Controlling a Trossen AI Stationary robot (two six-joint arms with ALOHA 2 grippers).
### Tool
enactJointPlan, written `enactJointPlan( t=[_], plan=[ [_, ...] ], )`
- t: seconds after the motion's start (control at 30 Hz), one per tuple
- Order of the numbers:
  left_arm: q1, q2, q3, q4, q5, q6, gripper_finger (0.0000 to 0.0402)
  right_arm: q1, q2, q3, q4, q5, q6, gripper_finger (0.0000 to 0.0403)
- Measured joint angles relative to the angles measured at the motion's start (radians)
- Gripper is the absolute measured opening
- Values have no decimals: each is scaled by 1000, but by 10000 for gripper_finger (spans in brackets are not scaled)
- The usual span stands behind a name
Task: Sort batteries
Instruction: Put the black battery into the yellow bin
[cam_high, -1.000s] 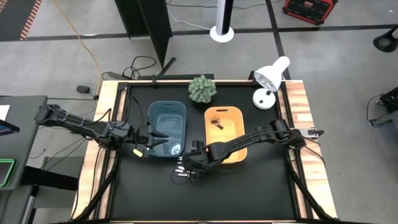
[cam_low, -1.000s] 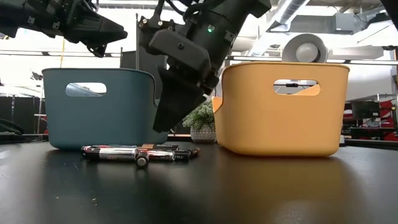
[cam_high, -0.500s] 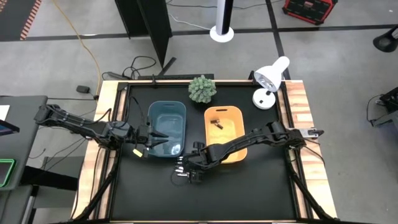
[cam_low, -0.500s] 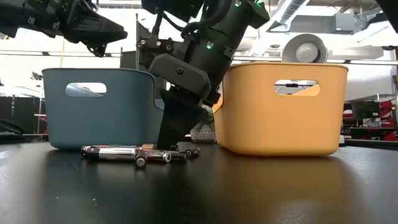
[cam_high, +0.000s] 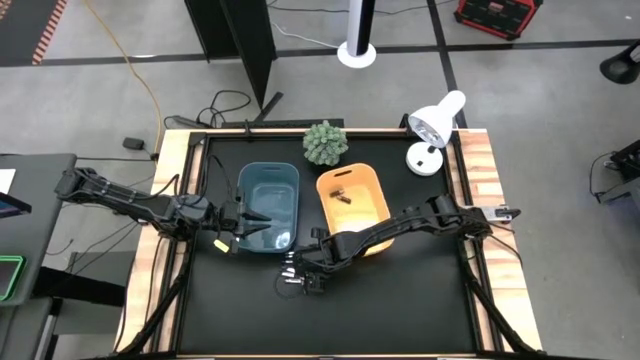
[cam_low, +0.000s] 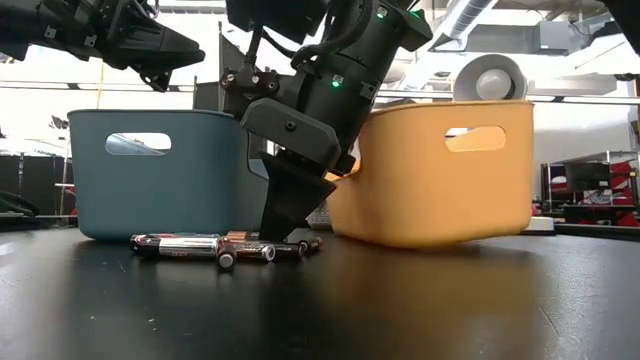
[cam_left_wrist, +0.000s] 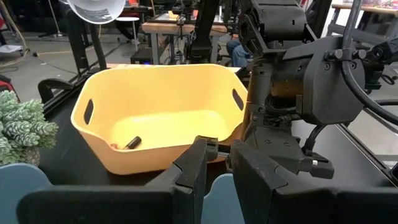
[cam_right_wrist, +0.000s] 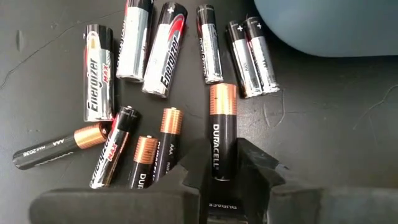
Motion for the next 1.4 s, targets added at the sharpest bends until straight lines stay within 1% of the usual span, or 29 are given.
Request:
enactJointPlan(
  t=[0.13,0.33,0.53,0.63,0.97,1.17,1.4],
  plan=[
    [0,0,0,0,0,0,71,-1,0,0,0,-27,0,84],
    [0,0,0,0,0,0,71,-1,0,0,0,-30,-7,80],
    [0,0,0,0,0,1,71,-1,0,0,0,-31,-14,49],
    [0,0,0,0,0,1,71,4,0,0,1,-31,-27,40],
    [0,0,0,0,0,1,71,4,0,0,1,-33,-35,37],
    [0,0,0,0,0,1,71,6,5,48,-53,-39,-60,37],
    [0,0,0,0,0,1,71,12,5,131,-160,-36,-89,36]
  ],
)
